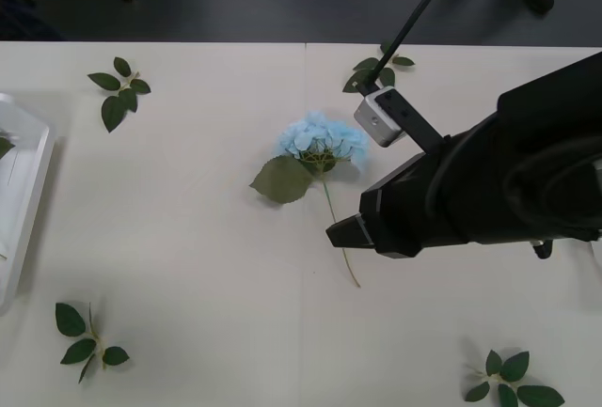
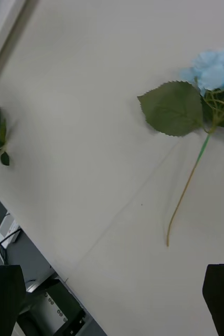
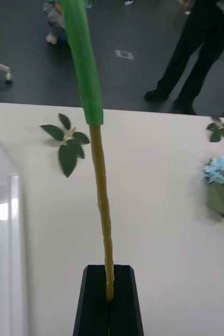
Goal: Put the red flowers into the right box and the blue flowers into the left box
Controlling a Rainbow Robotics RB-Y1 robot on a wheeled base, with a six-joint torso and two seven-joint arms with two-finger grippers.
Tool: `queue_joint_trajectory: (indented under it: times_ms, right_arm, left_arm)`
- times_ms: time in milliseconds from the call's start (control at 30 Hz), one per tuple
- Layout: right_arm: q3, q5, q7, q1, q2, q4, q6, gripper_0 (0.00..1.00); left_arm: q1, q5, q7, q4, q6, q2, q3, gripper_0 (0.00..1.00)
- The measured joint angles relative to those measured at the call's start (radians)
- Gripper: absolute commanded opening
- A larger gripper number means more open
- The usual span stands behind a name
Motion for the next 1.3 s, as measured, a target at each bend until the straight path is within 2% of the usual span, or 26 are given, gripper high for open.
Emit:
queue_joint_trajectory:
  times_ms: [200,467,733,1067,1300]
  right_arm:
    - [0.133,0.231,-0.033,0.0,0.123,0.099,0.045,1.0]
    - [0.262,0.414,-0.033,0.0,0.16,0.269,-0.02,1.0]
    - [0.347,0.561,-0.033,0.0,0.199,0.436,-0.1,1.0]
    - [0.379,0.639,-0.033,-0.004,0.293,0.653,-0.241,1.0]
    - [0.41,0.655,-0.033,-0.057,0.314,0.79,-0.329,1.0]
  left_arm:
    - [0.001,-0.193,0.005,0.001,-0.076,0.0,0.013,0.0]
    - [-0.012,-0.367,0.007,0.058,-0.097,0.0,0.013,0.0]
    - [-0.13,-0.544,0.008,0.222,-0.113,0.0,-0.049,0.01]
    - [-0.269,-0.729,0.008,0.384,-0.126,0.0,-0.115,0.01]
    - [-0.322,-0.813,0.008,0.46,-0.139,0.0,-0.118,0.02]
